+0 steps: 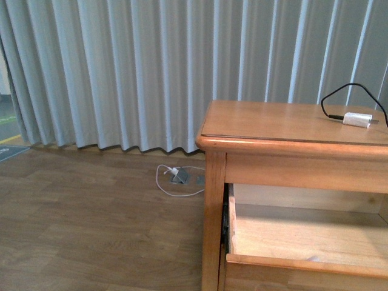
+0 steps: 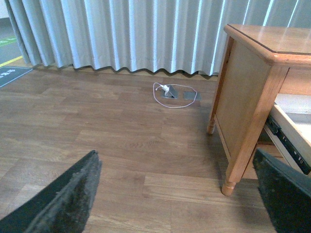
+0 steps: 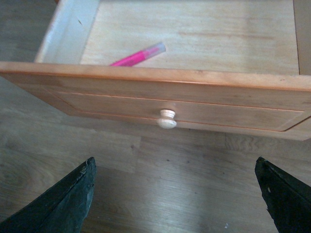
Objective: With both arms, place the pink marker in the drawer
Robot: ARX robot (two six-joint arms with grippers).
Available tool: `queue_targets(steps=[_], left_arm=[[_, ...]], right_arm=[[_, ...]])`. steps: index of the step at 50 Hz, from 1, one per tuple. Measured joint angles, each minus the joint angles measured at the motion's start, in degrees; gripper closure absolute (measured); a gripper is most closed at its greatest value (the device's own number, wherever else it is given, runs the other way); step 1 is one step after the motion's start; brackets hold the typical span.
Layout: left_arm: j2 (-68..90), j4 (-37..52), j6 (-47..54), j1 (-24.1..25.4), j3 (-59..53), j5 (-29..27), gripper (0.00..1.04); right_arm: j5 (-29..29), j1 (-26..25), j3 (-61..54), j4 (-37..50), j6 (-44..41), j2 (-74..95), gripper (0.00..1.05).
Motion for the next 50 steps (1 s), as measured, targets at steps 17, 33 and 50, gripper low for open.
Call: queue_targets(steps=[17, 33, 50], left_arm=[[0.0, 0.0, 0.0, 0.0, 0.0, 0.0, 0.06], [0.0, 0.0, 0.0, 0.0, 0.0, 0.0, 0.06], [0.0, 0.0, 0.0, 0.0, 0.0, 0.0, 0.06]], right_arm=[[4.7, -0.6, 4.8, 18.8, -0.9, 29.0, 0.08], [8.8, 0.6, 10.2, 35.3, 3.4, 42.8, 0.08], [12.5, 2.8, 20.0, 46.1, 5.8, 55.3, 0.08]])
